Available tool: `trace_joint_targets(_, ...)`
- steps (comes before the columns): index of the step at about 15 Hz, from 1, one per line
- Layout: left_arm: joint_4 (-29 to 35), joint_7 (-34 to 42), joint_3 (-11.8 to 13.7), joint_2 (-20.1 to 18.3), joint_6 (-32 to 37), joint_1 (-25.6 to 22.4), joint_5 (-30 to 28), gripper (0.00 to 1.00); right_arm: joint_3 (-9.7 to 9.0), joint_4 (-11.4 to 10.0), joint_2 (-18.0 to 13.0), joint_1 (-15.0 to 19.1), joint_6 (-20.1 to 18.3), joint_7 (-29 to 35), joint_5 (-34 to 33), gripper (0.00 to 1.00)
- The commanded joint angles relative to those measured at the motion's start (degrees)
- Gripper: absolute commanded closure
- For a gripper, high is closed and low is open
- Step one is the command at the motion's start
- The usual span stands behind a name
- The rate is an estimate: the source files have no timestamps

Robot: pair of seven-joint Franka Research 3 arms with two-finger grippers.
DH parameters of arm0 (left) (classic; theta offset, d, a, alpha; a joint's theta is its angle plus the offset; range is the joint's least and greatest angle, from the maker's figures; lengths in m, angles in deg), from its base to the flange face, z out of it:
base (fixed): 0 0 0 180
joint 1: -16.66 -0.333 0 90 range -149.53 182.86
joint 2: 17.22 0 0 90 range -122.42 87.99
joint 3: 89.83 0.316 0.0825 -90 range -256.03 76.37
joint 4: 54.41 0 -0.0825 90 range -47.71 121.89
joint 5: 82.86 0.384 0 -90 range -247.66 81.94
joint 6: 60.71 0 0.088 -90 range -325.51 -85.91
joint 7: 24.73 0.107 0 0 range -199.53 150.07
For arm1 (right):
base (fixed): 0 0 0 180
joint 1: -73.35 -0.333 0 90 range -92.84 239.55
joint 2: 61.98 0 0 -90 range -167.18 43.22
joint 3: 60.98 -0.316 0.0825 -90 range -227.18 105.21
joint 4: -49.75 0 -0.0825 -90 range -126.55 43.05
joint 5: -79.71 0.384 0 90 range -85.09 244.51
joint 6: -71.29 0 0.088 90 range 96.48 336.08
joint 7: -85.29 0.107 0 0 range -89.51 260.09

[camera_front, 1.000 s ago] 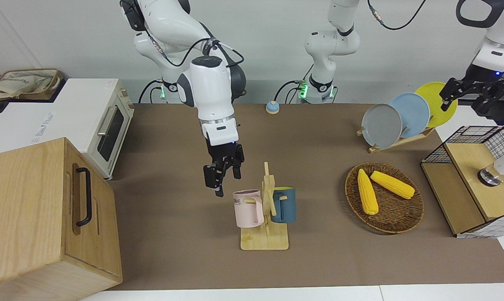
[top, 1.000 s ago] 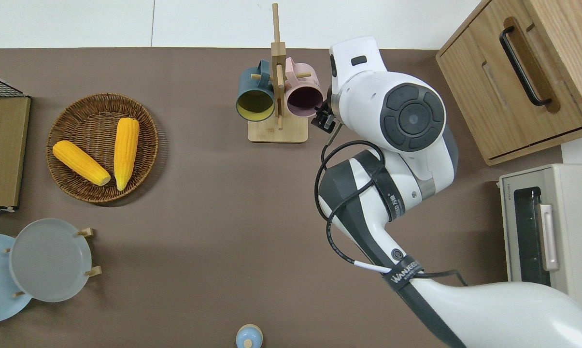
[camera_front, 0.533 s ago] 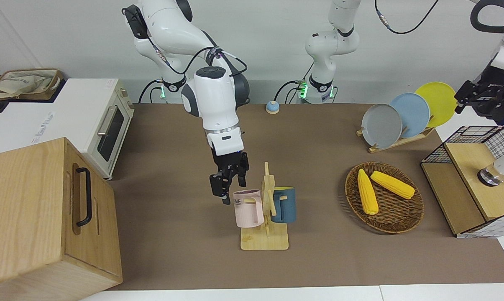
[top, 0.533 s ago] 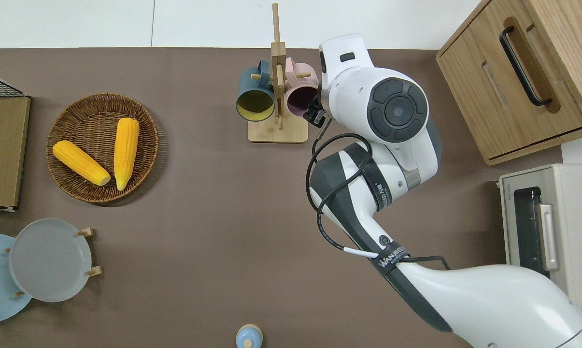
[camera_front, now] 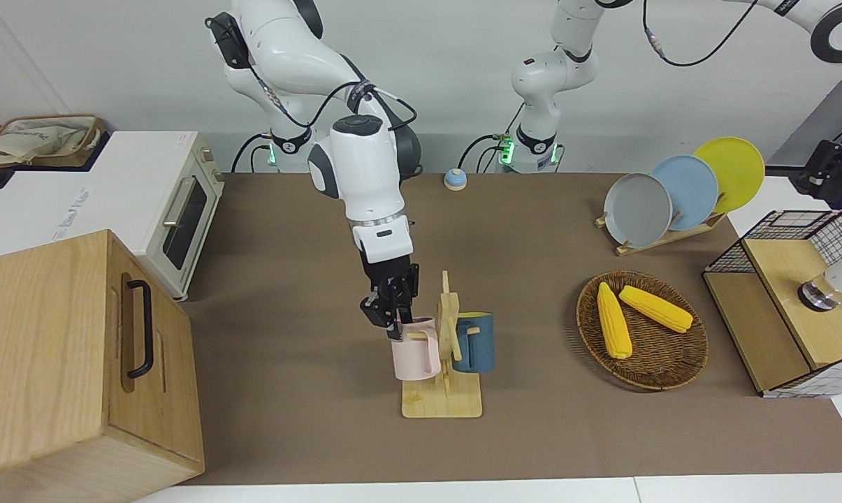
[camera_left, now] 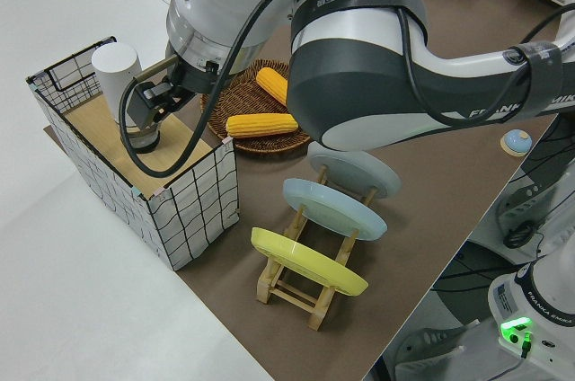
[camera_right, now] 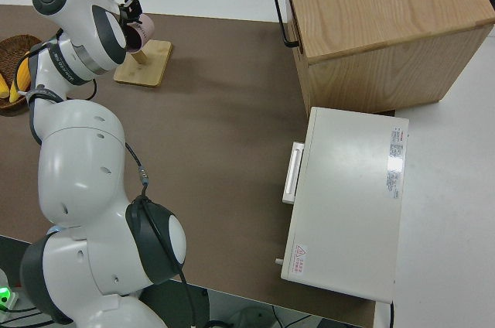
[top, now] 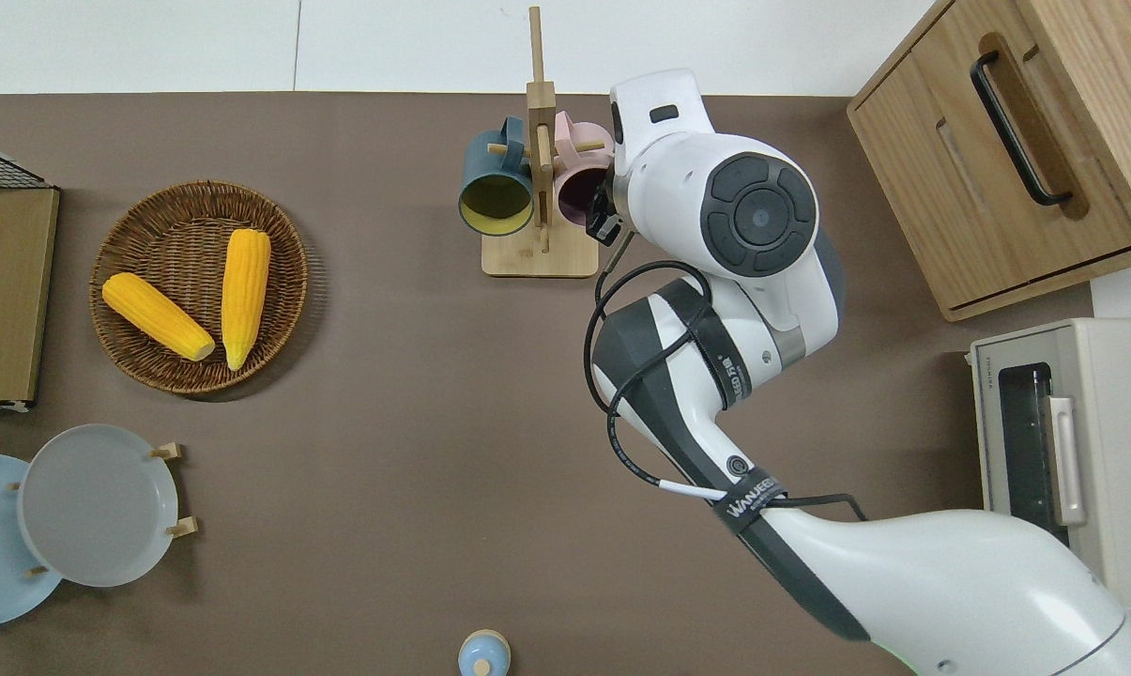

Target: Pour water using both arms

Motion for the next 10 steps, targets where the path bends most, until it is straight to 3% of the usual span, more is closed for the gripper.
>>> trace_joint_targets(1,0.37,3.15,-0.32,2.06,-6.31,-1.08,-6.51,0.01,-0.83,1.53,1.36,0.01,0.26,2.26,-1.89,0.59)
trace_joint_targets(6,1.6,6.49,-0.93,4.61,-12.11,-0.9,-13.99,0.01,-1.0,1.44,2.06,0.01,0.61,2.43,-3.73,0.59)
trace_joint_targets(10,3.54,12.2,-2.08,7.95,-19.15,-0.29,-21.28,0.0,-1.0,1.44,2.15,0.1,0.61,2.43,-4.09,0.795)
